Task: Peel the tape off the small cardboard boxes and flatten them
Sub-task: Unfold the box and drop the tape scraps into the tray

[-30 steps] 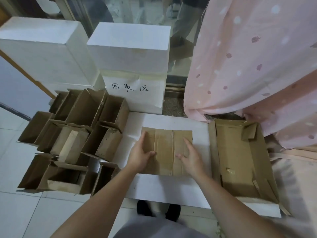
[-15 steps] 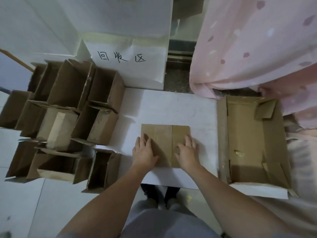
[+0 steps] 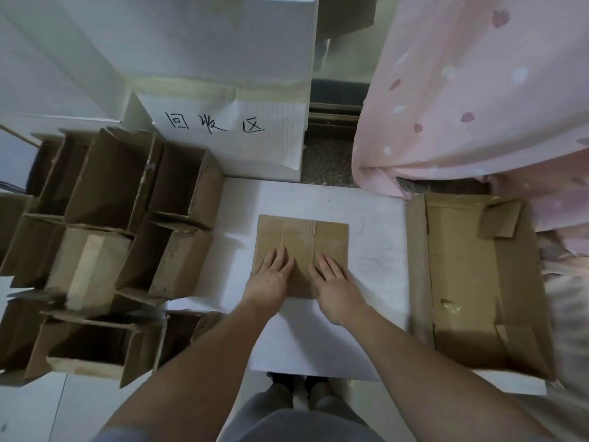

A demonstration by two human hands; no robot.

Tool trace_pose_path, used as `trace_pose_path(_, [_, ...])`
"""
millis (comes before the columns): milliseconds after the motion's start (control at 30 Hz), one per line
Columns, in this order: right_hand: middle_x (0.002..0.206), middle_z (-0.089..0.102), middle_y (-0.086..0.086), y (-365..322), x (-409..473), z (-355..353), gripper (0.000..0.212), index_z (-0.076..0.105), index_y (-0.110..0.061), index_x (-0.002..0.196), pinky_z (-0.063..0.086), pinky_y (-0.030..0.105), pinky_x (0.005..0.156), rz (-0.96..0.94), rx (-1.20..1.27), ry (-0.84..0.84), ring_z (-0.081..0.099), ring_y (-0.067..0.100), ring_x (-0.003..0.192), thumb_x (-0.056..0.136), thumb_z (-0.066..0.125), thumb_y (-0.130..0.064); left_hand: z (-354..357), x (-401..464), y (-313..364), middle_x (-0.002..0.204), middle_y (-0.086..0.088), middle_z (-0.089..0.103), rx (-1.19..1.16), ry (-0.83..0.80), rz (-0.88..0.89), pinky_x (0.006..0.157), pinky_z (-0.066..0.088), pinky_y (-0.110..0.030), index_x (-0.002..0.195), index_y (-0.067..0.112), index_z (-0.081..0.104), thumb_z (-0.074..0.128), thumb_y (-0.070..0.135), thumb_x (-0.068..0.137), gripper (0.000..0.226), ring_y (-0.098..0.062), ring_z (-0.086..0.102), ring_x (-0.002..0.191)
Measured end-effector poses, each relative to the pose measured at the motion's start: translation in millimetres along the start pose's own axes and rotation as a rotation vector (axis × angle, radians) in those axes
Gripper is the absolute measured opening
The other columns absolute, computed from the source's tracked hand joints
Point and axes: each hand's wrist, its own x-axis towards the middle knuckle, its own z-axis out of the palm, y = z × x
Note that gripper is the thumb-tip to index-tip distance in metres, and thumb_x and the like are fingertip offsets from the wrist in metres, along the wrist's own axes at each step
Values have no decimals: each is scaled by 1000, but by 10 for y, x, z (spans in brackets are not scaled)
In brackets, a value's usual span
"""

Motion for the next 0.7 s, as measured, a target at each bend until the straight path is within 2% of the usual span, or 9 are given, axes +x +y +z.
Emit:
trace_pose_path(233, [168, -23, -4, 205, 556, -388, 82, 2, -28, 163, 1, 46, 127, -5, 17, 55, -19, 16, 154, 97, 44, -6, -343, 676, -114, 173, -5, -5, 42, 23, 1, 128, 18, -40, 165, 22, 12, 56, 8, 100, 80, -27, -2, 160])
trace_pose_path(367, [168, -20, -5, 279, 712, -551, 80, 4, -29, 163, 3, 44, 126, -15, -24, 89, -17, 16, 155, 97, 45, -6, -467, 900, -96, 172, -8, -9, 87, -14, -19, 129, 17, -41, 166, 20, 7, 70, 10, 92, 97, -30, -3, 160])
trace_pose_path(500, [169, -16, -1, 250, 760, -629, 80, 6, -26, 163, 6, 45, 126, 10, -73, 62, -12, 21, 156, 96, 48, -10, -476, 905, -78, 173, -7, -7, 108, 25, -16, 129, 16, -42, 165, 22, 9, 58, 15, 100, 82, -30, -2, 159])
trace_pose_path(567, [169, -8, 6, 167, 747, -680, 83, 10, -21, 162, 10, 47, 126, 26, -119, 56, -4, 28, 156, 94, 55, -12, -513, 826, -40, 173, -4, -13, 48, 3, -38, 130, 9, -42, 166, 23, 8, 53, 14, 102, 80, -28, -8, 160])
trace_pose_path(633, [164, 9, 12, 61, 728, -780, 85, 18, -15, 160, 18, 48, 124, 51, -197, 49, 13, 35, 150, 88, 64, -13, -590, 778, 14, 173, -5, -15, 20, 1, -50, 130, 3, -43, 166, 23, 8, 50, 13, 102, 78, -27, -11, 159])
trace_pose_path(700, [156, 27, 13, -32, 710, -902, 79, 29, -14, 157, 26, 48, 120, 65, -259, 34, 29, 34, 141, 87, 66, -15, -677, 765, 60, 173, -7, -11, 21, 1, -49, 130, 1, -43, 166, 22, 13, 49, 14, 102, 74, -28, -8, 160])
